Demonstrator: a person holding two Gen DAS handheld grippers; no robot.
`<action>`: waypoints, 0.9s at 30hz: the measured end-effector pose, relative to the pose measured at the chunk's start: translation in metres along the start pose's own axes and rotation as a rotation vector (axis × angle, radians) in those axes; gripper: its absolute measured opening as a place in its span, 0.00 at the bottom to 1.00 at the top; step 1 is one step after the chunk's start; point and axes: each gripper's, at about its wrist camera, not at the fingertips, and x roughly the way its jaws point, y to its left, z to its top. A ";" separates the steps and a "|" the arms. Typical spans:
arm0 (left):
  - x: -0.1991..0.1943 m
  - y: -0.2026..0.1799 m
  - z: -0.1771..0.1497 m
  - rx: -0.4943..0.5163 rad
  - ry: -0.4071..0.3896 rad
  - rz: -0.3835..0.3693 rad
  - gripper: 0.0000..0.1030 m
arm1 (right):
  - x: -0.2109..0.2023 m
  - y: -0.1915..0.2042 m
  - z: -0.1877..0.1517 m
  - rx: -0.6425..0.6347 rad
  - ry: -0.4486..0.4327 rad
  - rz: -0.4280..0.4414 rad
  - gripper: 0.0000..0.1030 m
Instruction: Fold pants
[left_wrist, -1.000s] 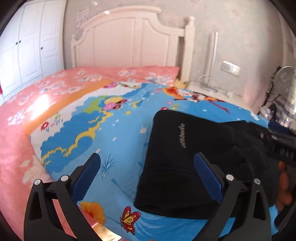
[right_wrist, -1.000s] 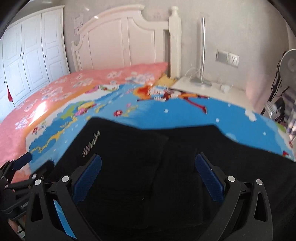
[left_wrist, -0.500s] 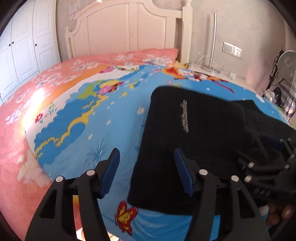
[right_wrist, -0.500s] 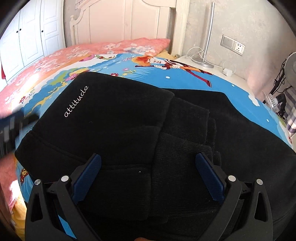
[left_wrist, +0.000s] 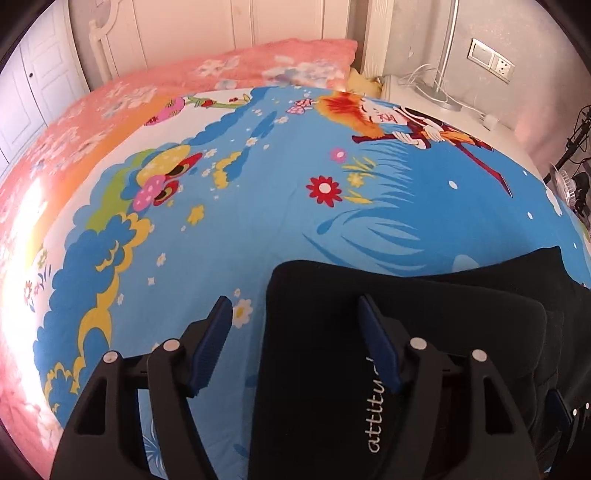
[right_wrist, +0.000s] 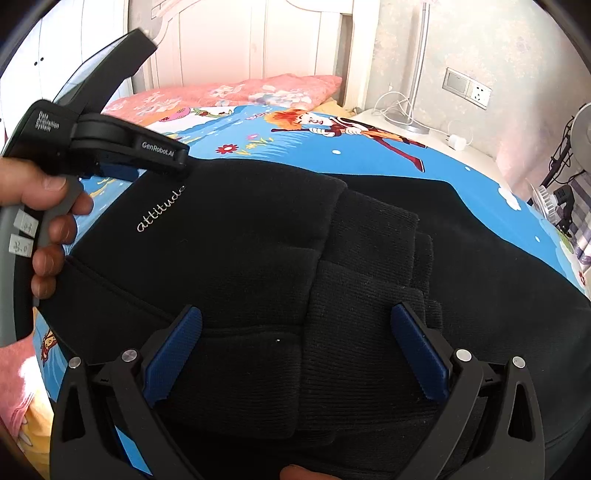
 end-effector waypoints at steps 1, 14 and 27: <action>0.001 0.002 -0.002 -0.012 0.003 -0.004 0.72 | 0.000 0.000 0.000 0.000 -0.001 0.000 0.96; -0.083 0.018 -0.095 -0.074 -0.188 -0.045 0.48 | 0.004 0.000 0.000 0.004 -0.002 0.007 0.96; -0.060 0.041 -0.134 -0.148 -0.145 -0.105 0.64 | -0.002 -0.001 0.007 0.013 0.035 0.012 0.93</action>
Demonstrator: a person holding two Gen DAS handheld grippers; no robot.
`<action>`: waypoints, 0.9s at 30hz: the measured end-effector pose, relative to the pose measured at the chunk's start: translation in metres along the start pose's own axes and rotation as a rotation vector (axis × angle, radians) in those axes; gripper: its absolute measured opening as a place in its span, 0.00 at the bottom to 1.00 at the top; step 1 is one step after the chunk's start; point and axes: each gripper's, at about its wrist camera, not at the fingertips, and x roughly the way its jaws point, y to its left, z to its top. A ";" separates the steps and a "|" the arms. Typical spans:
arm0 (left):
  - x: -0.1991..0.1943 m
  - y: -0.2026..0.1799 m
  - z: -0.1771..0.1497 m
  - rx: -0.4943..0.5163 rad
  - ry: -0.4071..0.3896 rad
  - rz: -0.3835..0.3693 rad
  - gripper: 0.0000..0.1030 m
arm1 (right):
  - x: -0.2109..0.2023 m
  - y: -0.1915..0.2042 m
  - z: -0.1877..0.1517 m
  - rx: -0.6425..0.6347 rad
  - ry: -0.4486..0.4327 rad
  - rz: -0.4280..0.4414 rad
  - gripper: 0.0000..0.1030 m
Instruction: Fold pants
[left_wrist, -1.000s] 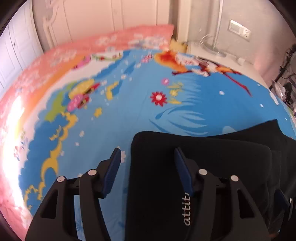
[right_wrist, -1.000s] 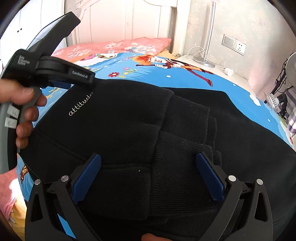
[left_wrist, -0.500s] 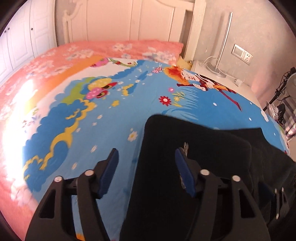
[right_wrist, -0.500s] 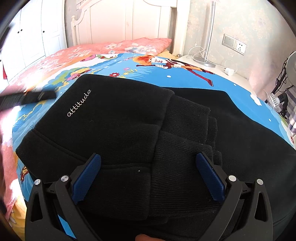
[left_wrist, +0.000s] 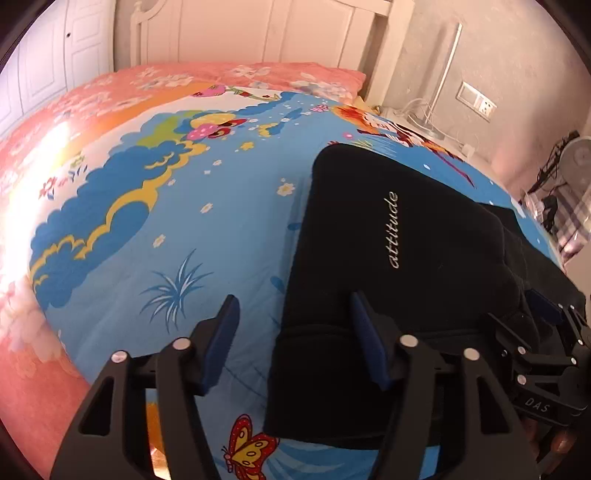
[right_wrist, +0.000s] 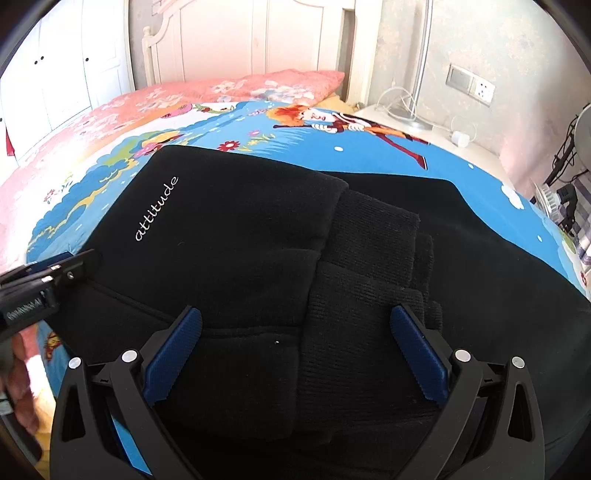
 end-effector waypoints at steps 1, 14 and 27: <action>0.000 0.001 0.000 -0.002 -0.003 -0.002 0.65 | -0.007 -0.002 0.004 0.013 -0.012 -0.019 0.93; 0.000 0.004 -0.002 -0.011 -0.030 0.013 0.71 | 0.004 -0.019 0.058 0.027 -0.057 -0.050 0.79; -0.029 0.005 -0.009 0.040 -0.077 -0.028 0.70 | 0.051 -0.026 0.060 -0.018 0.013 -0.105 0.82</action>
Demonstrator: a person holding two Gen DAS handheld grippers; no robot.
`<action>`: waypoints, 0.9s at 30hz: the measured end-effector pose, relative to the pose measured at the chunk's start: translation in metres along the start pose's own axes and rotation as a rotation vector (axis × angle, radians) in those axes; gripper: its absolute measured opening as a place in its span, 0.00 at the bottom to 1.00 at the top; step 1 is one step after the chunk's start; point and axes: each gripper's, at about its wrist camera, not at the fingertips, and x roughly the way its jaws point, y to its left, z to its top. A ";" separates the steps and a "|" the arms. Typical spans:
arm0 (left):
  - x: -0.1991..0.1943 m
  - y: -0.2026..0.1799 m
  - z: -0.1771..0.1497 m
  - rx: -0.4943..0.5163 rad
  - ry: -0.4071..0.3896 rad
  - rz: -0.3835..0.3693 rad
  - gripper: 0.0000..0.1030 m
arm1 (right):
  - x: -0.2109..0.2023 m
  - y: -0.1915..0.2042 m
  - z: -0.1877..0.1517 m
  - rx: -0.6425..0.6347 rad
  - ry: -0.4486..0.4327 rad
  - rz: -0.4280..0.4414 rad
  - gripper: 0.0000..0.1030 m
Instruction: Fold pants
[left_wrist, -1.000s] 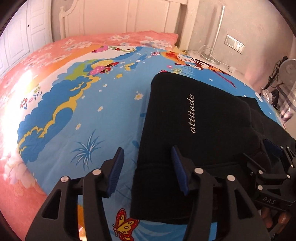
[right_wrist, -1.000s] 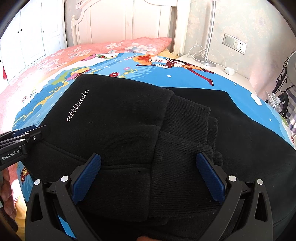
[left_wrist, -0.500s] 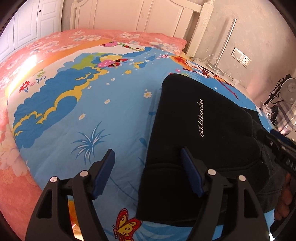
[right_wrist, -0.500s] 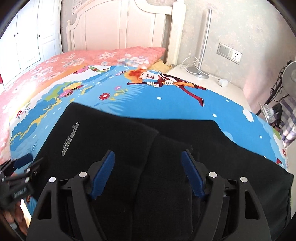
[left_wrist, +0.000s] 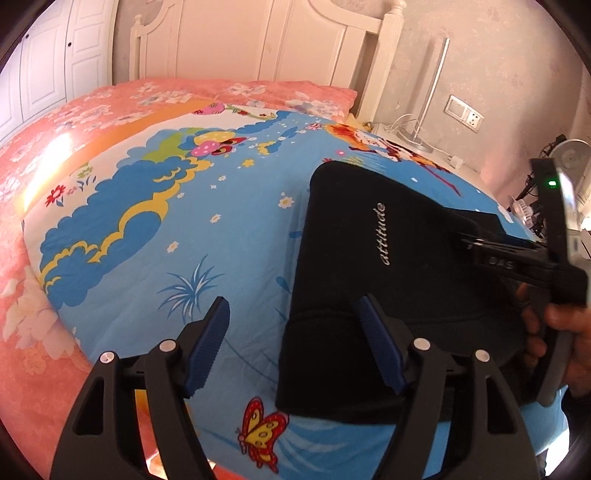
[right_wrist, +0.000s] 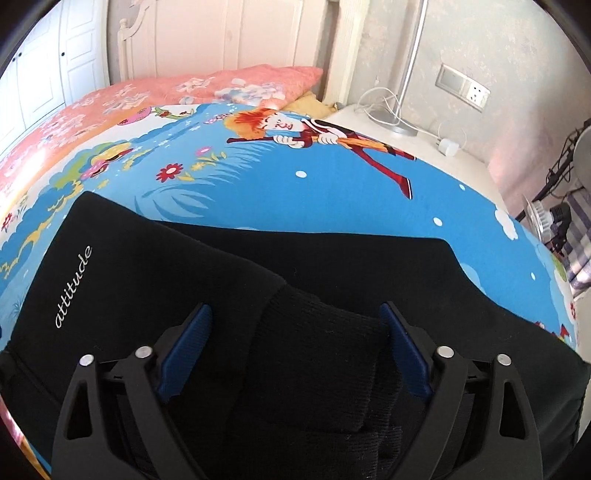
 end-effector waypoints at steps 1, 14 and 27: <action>-0.003 -0.001 -0.001 0.007 -0.002 -0.006 0.70 | 0.000 0.001 0.000 -0.004 -0.005 -0.006 0.82; -0.004 -0.002 -0.016 0.036 -0.010 -0.004 0.72 | 0.003 -0.005 -0.002 0.035 0.001 0.025 0.83; -0.016 0.001 -0.013 0.029 -0.014 -0.024 0.69 | 0.006 -0.009 -0.007 0.053 0.002 0.050 0.83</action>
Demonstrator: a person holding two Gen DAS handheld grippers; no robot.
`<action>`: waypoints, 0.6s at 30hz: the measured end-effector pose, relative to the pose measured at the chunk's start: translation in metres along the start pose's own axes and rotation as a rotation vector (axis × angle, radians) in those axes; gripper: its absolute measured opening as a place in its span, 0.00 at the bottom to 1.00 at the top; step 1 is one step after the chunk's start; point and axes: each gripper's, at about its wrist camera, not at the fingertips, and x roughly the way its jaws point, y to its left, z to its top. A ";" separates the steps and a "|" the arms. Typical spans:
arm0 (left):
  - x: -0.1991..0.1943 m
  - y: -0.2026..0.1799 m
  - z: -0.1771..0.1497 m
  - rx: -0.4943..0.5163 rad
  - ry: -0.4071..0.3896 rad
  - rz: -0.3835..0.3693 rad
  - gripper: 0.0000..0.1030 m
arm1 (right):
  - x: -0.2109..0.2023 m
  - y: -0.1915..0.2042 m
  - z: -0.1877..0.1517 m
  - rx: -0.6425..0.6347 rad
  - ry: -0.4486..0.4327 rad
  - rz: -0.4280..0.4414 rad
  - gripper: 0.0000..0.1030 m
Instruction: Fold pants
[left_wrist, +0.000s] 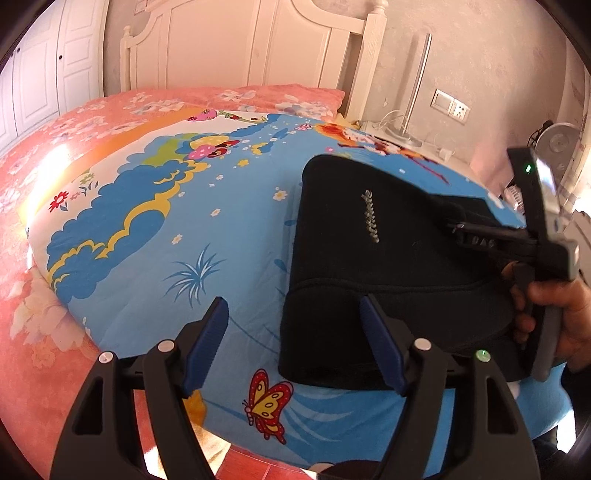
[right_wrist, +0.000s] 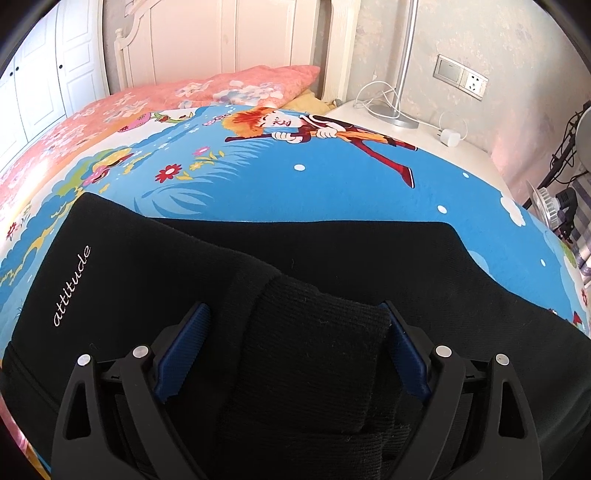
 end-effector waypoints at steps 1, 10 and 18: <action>-0.005 0.001 0.004 -0.017 -0.019 -0.024 0.69 | 0.000 -0.001 0.000 0.003 0.000 0.003 0.83; 0.023 0.011 0.011 -0.156 0.046 -0.179 0.58 | -0.001 -0.004 -0.002 0.029 -0.001 0.010 0.89; 0.042 0.027 0.003 -0.278 0.118 -0.324 0.52 | -0.005 -0.003 -0.004 0.023 -0.019 -0.018 0.90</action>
